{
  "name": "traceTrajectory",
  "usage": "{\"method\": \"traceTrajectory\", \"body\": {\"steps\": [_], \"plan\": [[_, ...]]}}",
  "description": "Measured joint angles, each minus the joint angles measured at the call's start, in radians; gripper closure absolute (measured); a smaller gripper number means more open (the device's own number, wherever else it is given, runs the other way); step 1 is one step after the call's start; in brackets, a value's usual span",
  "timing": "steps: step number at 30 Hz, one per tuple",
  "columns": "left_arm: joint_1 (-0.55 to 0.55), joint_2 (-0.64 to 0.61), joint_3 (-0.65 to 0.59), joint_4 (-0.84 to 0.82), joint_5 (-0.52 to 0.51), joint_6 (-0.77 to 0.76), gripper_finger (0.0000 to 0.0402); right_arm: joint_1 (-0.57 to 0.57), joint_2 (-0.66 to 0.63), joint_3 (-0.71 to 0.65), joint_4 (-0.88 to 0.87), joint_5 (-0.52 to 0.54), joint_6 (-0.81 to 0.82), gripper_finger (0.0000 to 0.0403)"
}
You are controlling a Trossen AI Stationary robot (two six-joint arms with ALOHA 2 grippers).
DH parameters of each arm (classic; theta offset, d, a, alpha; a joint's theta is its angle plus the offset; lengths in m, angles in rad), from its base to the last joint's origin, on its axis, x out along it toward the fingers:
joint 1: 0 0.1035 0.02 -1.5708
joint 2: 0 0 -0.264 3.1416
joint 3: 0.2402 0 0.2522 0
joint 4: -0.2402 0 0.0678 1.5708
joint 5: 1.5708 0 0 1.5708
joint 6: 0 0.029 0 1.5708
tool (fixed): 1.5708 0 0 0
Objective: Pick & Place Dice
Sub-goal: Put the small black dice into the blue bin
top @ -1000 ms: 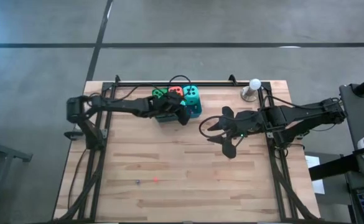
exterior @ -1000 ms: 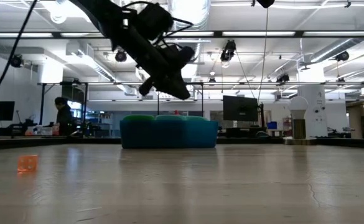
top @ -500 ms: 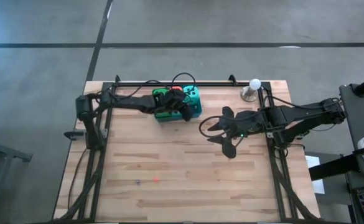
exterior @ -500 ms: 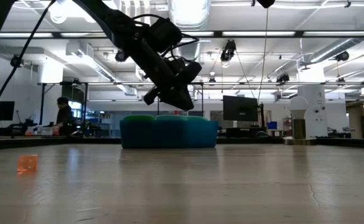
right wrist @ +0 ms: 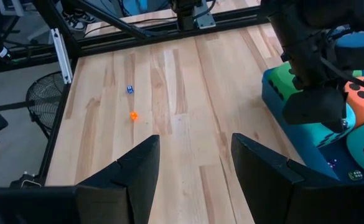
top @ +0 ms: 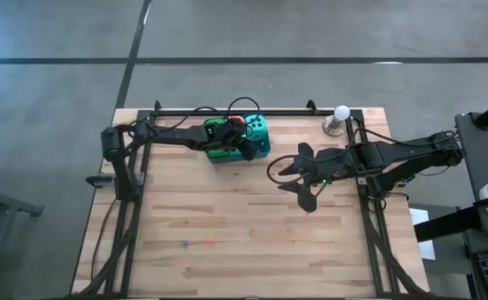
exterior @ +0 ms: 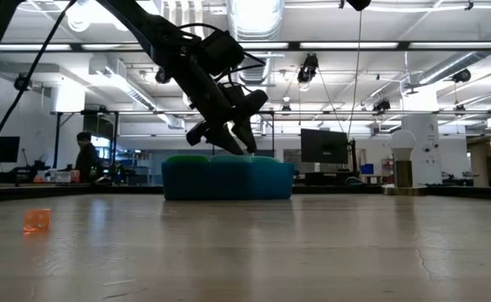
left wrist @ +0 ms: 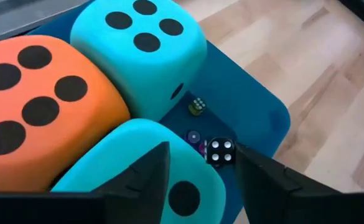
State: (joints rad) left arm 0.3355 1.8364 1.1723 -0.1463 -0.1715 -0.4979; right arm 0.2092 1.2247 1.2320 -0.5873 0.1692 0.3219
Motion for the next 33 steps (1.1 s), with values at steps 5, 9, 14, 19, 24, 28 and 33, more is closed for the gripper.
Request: {"method": "traceTrajectory", "body": {"steps": [5, 9, 14, 19, 24, 28, 33], "plan": [[0.0, 0.0, 0.017, -0.005, 0.0, -0.013, 0.0209, 0.0, 0.0, 0.0, 0.0, 0.0, 0.0, 0.0209], [0.0, -0.001, 0.055, -0.005, 0.0, 0.082, 0.0204, 0.0, 0.0, 0.0, 0.0, 0.0, 0.0, 0.0209], [0.0, -0.001, 0.093, -0.011, -0.001, 0.279, 0.021, 0.0, 0.0, 0.0, 0.0, 0.0, 0.0, 0.0209], [0.0, -0.001, 0.073, -0.025, -0.013, 0.376, 0.022, 0.0, 0.0, 0.0, 0.0, 0.0, 0.003, 0.0209], [-0.003, -0.001, 0.017, -0.038, -0.013, 0.397, 0.0228, 0.0, 0.0, 0.0, 0.0, 0.0, 0.011, 0.0209], [-0.004, -0.002, -0.016, -0.025, -0.012, 0.397, 0.0233, -0.001, 0.0, 0.0, 0.0, 0.0, 0.011, 0.0209], [-0.006, -0.002, -0.005, -0.036, -0.013, 0.397, 0.0231, -0.001, 0.0, 0.0, 0.001, 0.002, 0.011, 0.0209]]}}
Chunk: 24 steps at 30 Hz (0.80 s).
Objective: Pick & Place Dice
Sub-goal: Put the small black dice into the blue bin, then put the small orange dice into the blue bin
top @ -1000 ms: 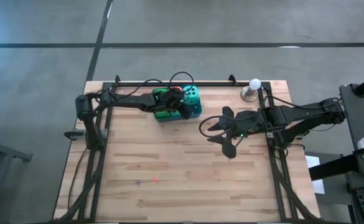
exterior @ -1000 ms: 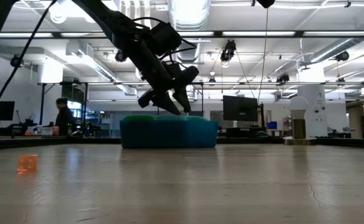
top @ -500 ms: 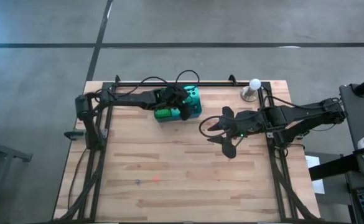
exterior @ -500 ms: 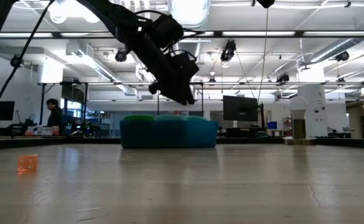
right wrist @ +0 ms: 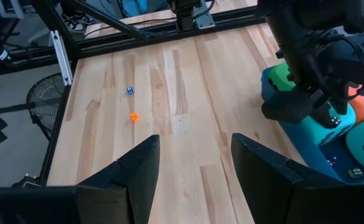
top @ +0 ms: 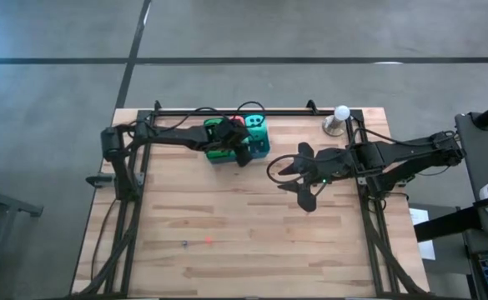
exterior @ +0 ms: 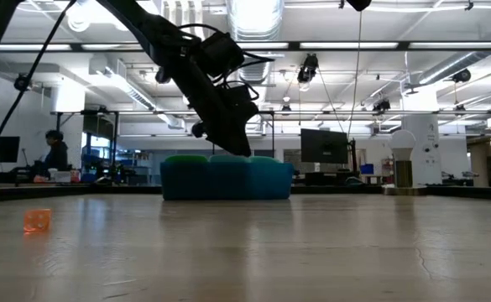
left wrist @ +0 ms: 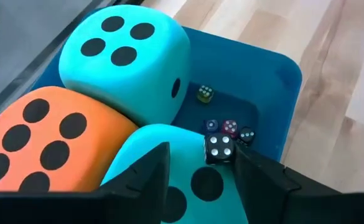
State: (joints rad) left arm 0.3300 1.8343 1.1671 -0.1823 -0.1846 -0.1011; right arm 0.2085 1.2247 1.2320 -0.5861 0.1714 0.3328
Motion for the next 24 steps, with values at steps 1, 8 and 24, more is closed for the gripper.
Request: {"method": "traceTrajectory", "body": {"steps": [1, 8, 24], "plan": [[-0.001, 0.0, 0.008, -0.005, 0.0, 0.0, 0.023, 0.0, 0.0, 0.0, -0.001, 0.004, 0.0, 0.0209], [-0.001, 0.0, 0.082, 0.001, 0.002, 0.0, 0.022, 0.001, 0.0, 0.0, -0.001, 0.013, 0.0, 0.0209], [-0.033, -0.168, 0.145, -0.241, 0.066, 0.034, 0.0229, 0.001, -0.001, 0.0, -0.009, 0.014, 0.0, 0.0209]]}}
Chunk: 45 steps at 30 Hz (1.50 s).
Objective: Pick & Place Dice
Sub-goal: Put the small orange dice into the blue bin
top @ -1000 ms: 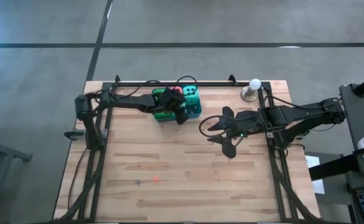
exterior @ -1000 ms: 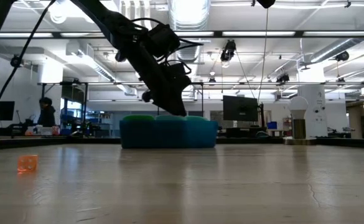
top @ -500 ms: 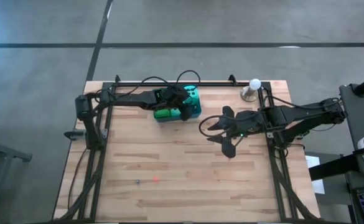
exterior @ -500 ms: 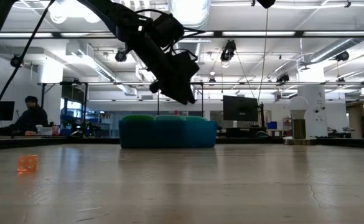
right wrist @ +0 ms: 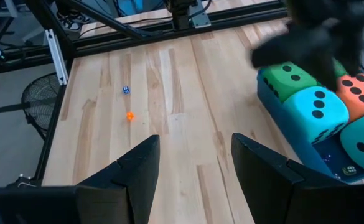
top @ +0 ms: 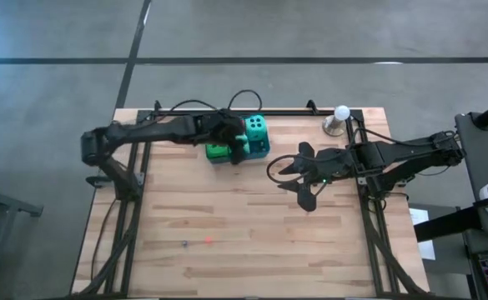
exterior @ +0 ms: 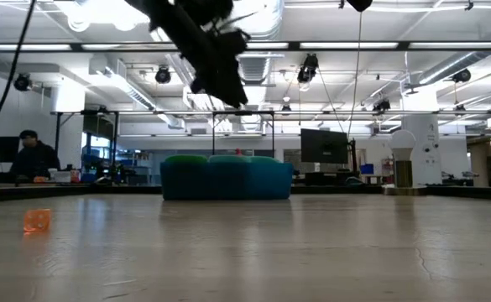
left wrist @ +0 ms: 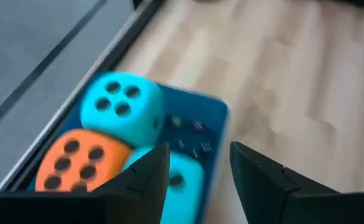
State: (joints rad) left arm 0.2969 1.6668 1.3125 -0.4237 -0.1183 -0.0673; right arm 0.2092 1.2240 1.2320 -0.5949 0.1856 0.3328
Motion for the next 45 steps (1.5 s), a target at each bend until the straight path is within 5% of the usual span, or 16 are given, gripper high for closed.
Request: {"method": "traceTrajectory", "body": {"steps": [9, 21, 29, 45], "plan": [[-0.272, -0.155, -0.01, -0.271, -0.004, 0.019, 0.0231, 0.0, 0.0, 0.0, -0.001, 0.0, 0.0, 0.0209], [-0.75, -0.129, -0.011, -0.368, -0.092, -0.461, 0.0215, 0.0, 0.0, 0.0, 0.0, -0.003, -0.03, 0.0209], [-0.861, -0.008, -0.011, -0.415, -0.098, -0.727, 0.0211, 0.0, 0.0, 0.0, 0.0, -0.003, -0.049, 0.0209], [-0.883, 0.218, -0.011, -0.431, -0.078, -0.746, 0.0229, 0.002, 0.0, 0.0, 0.001, -0.006, -0.064, 0.0209]]}}
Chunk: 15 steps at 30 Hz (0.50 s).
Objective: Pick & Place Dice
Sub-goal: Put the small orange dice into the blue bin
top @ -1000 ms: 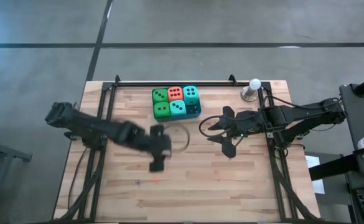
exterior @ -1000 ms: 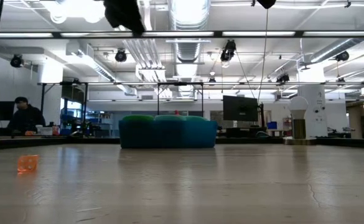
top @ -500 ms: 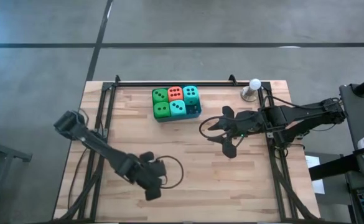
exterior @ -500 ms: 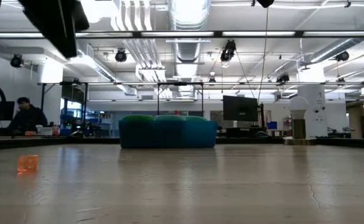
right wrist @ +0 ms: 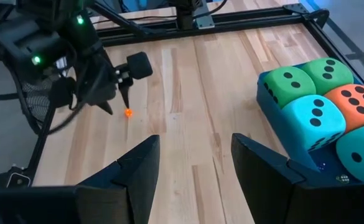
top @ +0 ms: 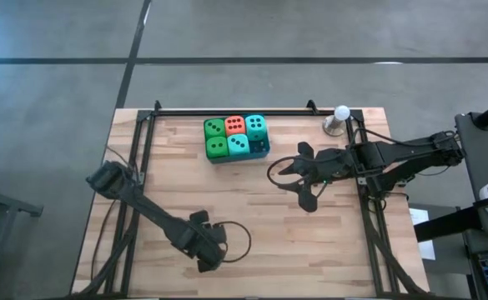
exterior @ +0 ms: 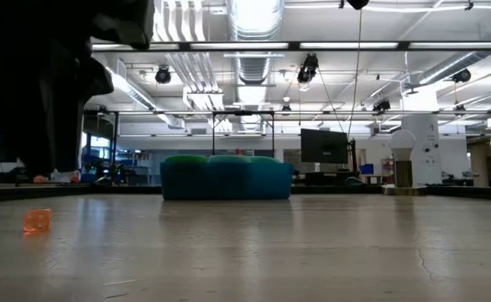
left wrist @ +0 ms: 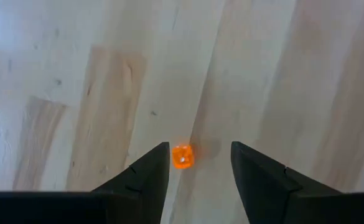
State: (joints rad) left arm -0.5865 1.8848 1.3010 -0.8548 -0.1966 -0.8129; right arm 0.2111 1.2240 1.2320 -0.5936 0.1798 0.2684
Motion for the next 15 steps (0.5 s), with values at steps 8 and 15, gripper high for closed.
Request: {"method": "traceTrajectory", "body": {"steps": [8, 15], "plan": [[0.002, 0.016, -0.077, 0.035, 0.069, -0.04, 0.0224, 0.0, 0.0, 0.0, 0.0, 0.0, 0.0, 0.0209], [0.005, 0.01, -0.155, 0.158, 0.082, -0.051, 0.0228, 0.0, 0.0, 0.0, 0.002, 0.0, 0.0, 0.0209]]}}
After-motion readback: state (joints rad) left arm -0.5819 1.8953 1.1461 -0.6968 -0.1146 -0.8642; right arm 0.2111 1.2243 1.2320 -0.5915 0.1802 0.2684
